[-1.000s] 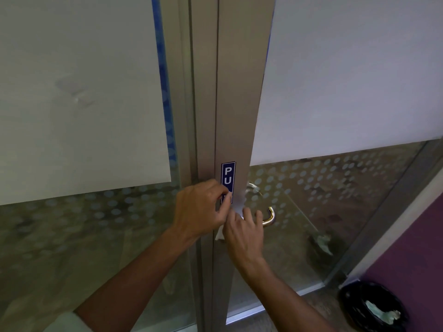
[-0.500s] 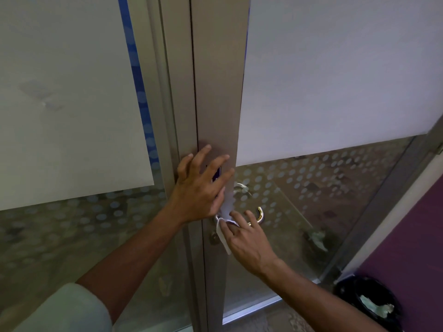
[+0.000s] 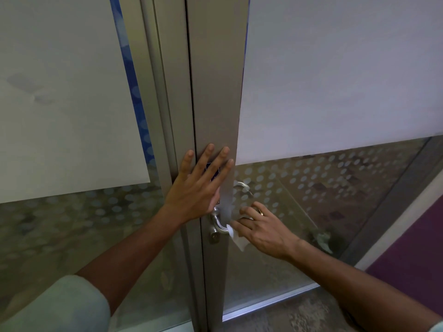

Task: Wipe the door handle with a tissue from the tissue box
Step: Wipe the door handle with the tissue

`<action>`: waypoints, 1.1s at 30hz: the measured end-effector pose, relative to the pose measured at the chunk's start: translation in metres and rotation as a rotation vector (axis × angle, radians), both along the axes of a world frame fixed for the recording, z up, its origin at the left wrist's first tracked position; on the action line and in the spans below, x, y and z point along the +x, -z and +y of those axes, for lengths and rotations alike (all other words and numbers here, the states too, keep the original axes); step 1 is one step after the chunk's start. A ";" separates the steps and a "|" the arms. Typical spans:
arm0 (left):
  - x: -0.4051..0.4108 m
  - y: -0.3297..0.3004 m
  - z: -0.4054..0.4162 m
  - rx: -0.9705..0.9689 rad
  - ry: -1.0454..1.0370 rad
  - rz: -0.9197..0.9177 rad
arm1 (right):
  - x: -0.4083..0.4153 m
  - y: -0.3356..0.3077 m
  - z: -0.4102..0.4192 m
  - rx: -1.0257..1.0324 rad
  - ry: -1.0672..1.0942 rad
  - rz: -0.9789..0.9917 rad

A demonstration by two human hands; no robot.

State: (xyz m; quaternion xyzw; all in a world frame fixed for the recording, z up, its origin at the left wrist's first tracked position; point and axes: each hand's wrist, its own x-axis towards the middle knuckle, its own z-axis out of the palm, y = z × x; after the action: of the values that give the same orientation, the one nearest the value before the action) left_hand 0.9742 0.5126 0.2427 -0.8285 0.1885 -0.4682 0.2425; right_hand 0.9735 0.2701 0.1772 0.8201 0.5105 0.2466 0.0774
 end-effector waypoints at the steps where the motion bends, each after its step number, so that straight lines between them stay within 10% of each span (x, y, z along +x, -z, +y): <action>1: 0.001 0.001 0.000 0.009 -0.005 -0.011 | 0.002 0.000 -0.002 -0.006 -0.007 0.004; 33: 0.007 0.007 0.001 0.011 -0.009 -0.065 | 0.075 -0.026 -0.057 -0.179 -0.272 0.061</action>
State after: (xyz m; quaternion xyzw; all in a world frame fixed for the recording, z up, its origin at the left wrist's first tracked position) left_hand 0.9816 0.5136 0.2360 -0.8124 0.1792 -0.4926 0.2552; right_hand 1.0486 0.2128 0.2028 0.7404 0.6388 0.1833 0.1007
